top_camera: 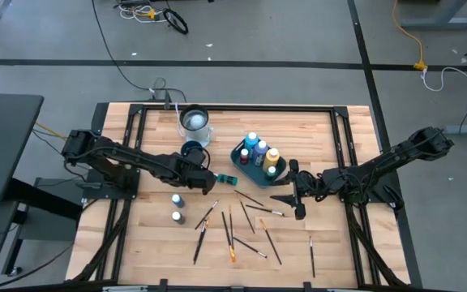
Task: Pick & Place Paint Supplies
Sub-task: Put the orange paint bottle into the blue bin
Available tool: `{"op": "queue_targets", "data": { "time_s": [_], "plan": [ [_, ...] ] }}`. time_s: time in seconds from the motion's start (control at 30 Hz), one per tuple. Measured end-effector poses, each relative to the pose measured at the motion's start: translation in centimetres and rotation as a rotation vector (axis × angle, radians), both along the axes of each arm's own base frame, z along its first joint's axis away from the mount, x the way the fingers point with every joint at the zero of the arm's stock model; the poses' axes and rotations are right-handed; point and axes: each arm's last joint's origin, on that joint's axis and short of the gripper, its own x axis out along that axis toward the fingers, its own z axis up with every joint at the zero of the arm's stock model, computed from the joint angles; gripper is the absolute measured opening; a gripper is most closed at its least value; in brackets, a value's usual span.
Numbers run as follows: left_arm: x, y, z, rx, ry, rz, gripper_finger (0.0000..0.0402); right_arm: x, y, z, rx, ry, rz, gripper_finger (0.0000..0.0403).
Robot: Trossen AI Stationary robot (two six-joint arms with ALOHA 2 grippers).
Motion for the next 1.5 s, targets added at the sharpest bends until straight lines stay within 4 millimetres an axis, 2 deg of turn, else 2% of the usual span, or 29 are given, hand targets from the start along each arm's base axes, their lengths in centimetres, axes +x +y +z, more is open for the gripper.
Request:
{"op": "queue_targets", "data": {
  "time_s": [0.83,1.17,1.5],
  "plan": [
    [0.2,-0.1,1.0,0.018,-0.012,0.003,0.0167,0.0,0.0,0.0,-0.001,0.0,0.0,0.0194],
    [0.8,0.1,-1.1,-0.025,0.035,0.022,0.0167,0.0,0.0,0.0,-0.002,0.004,0.001,0.0194],
    [1.2,0.6,-1.0,0.015,0.013,0.002,0.0167,0.0,0.0,0.0,-0.001,0.002,0.001,0.0194]
  ]
}}
